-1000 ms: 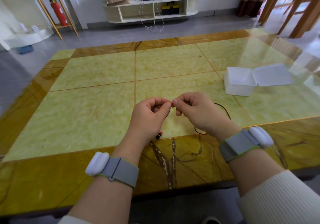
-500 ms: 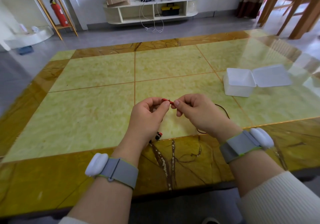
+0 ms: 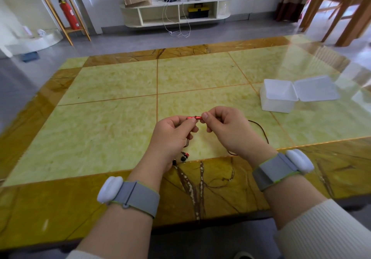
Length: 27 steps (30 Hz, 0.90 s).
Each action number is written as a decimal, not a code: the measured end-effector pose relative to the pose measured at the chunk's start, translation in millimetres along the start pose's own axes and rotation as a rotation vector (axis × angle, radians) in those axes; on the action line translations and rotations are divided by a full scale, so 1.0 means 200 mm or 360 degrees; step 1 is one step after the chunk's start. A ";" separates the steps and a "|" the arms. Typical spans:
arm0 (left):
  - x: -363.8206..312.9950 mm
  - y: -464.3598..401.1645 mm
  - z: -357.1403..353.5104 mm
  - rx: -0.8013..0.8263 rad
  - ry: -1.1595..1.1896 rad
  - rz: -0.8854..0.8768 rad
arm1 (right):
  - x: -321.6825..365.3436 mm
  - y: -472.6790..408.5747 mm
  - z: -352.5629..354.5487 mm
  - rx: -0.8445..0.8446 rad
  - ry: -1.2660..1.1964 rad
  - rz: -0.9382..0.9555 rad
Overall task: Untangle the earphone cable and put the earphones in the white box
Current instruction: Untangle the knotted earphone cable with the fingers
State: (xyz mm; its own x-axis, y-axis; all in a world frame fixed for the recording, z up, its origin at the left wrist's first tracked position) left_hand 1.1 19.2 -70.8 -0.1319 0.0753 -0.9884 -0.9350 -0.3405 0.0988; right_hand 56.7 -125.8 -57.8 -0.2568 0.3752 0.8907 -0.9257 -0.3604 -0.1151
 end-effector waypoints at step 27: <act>-0.03 -0.01 0.07 -0.0192 -0.0274 -0.0272 | -0.01 0.00 0.07 0.0010 0.0073 -0.0061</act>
State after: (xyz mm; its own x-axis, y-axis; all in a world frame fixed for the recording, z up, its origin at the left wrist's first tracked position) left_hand -0.6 31.7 -63.7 -0.0394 0.2961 -0.9543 -0.9038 -0.4179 -0.0923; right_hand 60.9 -138.1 -54.1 -0.2341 0.4274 0.8732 -0.9332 -0.3506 -0.0786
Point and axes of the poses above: each hand's wrist, its own y-axis away from the middle knuckle, its own z-axis out of the back of the hand, x = y × z, the point moved 7 cm from there along -y, towards the middle knuckle
